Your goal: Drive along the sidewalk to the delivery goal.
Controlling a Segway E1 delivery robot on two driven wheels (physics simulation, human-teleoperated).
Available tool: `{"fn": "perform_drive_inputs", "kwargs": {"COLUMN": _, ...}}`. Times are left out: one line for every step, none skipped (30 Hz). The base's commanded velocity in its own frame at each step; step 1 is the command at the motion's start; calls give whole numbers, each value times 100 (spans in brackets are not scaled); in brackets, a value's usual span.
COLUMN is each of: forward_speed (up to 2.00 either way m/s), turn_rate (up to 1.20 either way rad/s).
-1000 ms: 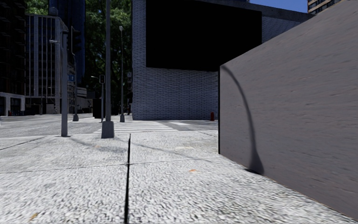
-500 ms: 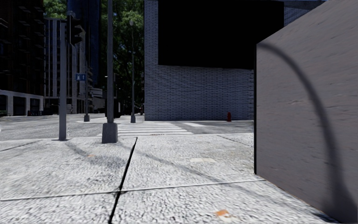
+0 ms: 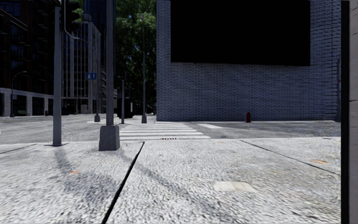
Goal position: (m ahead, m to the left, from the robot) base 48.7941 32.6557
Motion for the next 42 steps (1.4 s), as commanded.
{"fn": "perform_drive_inputs", "kwargs": {"forward_speed": 200, "turn_rate": 29}}
{"fn": "perform_drive_inputs", "kwargs": {"forward_speed": 200, "turn_rate": 29}}
{"fn": "perform_drive_inputs", "kwargs": {"forward_speed": 200, "turn_rate": 29}}
{"fn": "perform_drive_inputs", "kwargs": {"forward_speed": 200, "turn_rate": 29}}
{"fn": "perform_drive_inputs", "kwargs": {"forward_speed": 200, "turn_rate": 29}}
{"fn": "perform_drive_inputs", "kwargs": {"forward_speed": 200, "turn_rate": 29}}
{"fn": "perform_drive_inputs", "kwargs": {"forward_speed": 200, "turn_rate": 29}}
{"fn": "perform_drive_inputs", "kwargs": {"forward_speed": 200, "turn_rate": 29}}
{"fn": "perform_drive_inputs", "kwargs": {"forward_speed": 200, "turn_rate": 29}}
{"fn": "perform_drive_inputs", "kwargs": {"forward_speed": 200, "turn_rate": 29}}
{"fn": "perform_drive_inputs", "kwargs": {"forward_speed": 200, "turn_rate": 29}}
{"fn": "perform_drive_inputs", "kwargs": {"forward_speed": 200, "turn_rate": 28}}
{"fn": "perform_drive_inputs", "kwargs": {"forward_speed": 200, "turn_rate": 10}}
{"fn": "perform_drive_inputs", "kwargs": {"forward_speed": 200, "turn_rate": 10}}
{"fn": "perform_drive_inputs", "kwargs": {"forward_speed": 200, "turn_rate": 0}}
{"fn": "perform_drive_inputs", "kwargs": {"forward_speed": 200, "turn_rate": 0}}
{"fn": "perform_drive_inputs", "kwargs": {"forward_speed": 200, "turn_rate": 0}}
{"fn": "perform_drive_inputs", "kwargs": {"forward_speed": 200, "turn_rate": 0}}
{"fn": "perform_drive_inputs", "kwargs": {"forward_speed": 200, "turn_rate": 0}}
{"fn": "perform_drive_inputs", "kwargs": {"forward_speed": 200, "turn_rate": 0}}
{"fn": "perform_drive_inputs", "kwargs": {"forward_speed": 200, "turn_rate": 0}}
{"fn": "perform_drive_inputs", "kwargs": {"forward_speed": 200, "turn_rate": 0}}
{"fn": "perform_drive_inputs", "kwargs": {"forward_speed": 200, "turn_rate": 0}}
{"fn": "perform_drive_inputs", "kwargs": {"forward_speed": 200, "turn_rate": 0}}
{"fn": "perform_drive_inputs", "kwargs": {"forward_speed": 200, "turn_rate": 0}}
{"fn": "perform_drive_inputs", "kwargs": {"forward_speed": 200, "turn_rate": 0}}
{"fn": "perform_drive_inputs", "kwargs": {"forward_speed": 200, "turn_rate": 0}}
{"fn": "perform_drive_inputs", "kwargs": {"forward_speed": 200, "turn_rate": 0}}
{"fn": "perform_drive_inputs", "kwargs": {"forward_speed": 200, "turn_rate": 0}}
{"fn": "perform_drive_inputs", "kwargs": {"forward_speed": 200, "turn_rate": 0}}
{"fn": "perform_drive_inputs", "kwargs": {"forward_speed": 200, "turn_rate": 0}}
{"fn": "perform_drive_inputs", "kwargs": {"forward_speed": 200, "turn_rate": 0}}
{"fn": "perform_drive_inputs", "kwargs": {"forward_speed": 200, "turn_rate": 0}}
{"fn": "perform_drive_inputs", "kwargs": {"forward_speed": 200, "turn_rate": 0}}
{"fn": "perform_drive_inputs", "kwargs": {"forward_speed": 200, "turn_rate": 0}}
{"fn": "perform_drive_inputs", "kwargs": {"forward_speed": 200, "turn_rate": 0}}
{"fn": "perform_drive_inputs", "kwargs": {"forward_speed": 200, "turn_rate": 0}}
{"fn": "perform_drive_inputs", "kwargs": {"forward_speed": 200, "turn_rate": 0}}
{"fn": "perform_drive_inputs", "kwargs": {"forward_speed": 200, "turn_rate": 0}}
{"fn": "perform_drive_inputs", "kwargs": {"forward_speed": 200, "turn_rate": 0}}
{"fn": "perform_drive_inputs", "kwargs": {"forward_speed": 200, "turn_rate": 0}}
{"fn": "perform_drive_inputs", "kwargs": {"forward_speed": 200, "turn_rate": 0}}
